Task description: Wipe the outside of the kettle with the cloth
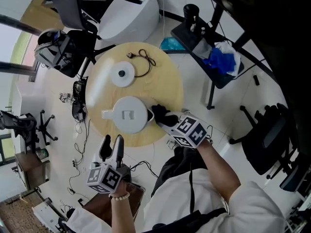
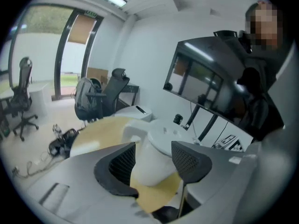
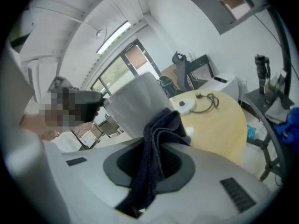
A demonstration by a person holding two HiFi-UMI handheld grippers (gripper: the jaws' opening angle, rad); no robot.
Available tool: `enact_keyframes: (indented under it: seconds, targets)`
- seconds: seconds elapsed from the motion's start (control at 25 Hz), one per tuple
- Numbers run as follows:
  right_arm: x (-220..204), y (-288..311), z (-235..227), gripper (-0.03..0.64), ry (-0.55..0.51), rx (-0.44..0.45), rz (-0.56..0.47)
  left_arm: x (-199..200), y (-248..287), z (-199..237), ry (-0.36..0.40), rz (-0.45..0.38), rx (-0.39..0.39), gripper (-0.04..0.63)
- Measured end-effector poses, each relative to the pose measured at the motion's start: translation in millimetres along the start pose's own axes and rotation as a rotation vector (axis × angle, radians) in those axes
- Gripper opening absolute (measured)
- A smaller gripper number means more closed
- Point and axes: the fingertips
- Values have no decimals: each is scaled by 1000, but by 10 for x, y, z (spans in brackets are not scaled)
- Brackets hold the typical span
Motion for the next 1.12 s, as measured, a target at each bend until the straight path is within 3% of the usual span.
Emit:
enact_keyframes:
  seconds: [0.16,0.32,0.56,0.72,0.8,1.12]
  targets:
    - [357,-260,262,64,-63,3,-61,76,229,550,285,-47,87,244]
    - [420,-308,298,64,-85,-22,-58,32,640,729,405,-48,72,245]
    - [401,-264,332,64,-66,-22,-75,-5,1061,673,406,-47,39,245]
    - [337,-192,396,64,-7,27,-103,10,1119,606,413,-57,49,151]
    - [313,-116,377,64,18,35,-112,0,1118,616,398,-49,60,149]
    - [-118,195,-232,64,90,-53,-7,-90,1021,599,378,4,108,146]
Point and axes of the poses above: the fingertips, and each gripper's own axes: y forward along the fingers, z to its left, x out of its top, and after that the axes turned 7 degrees about x, right-handed
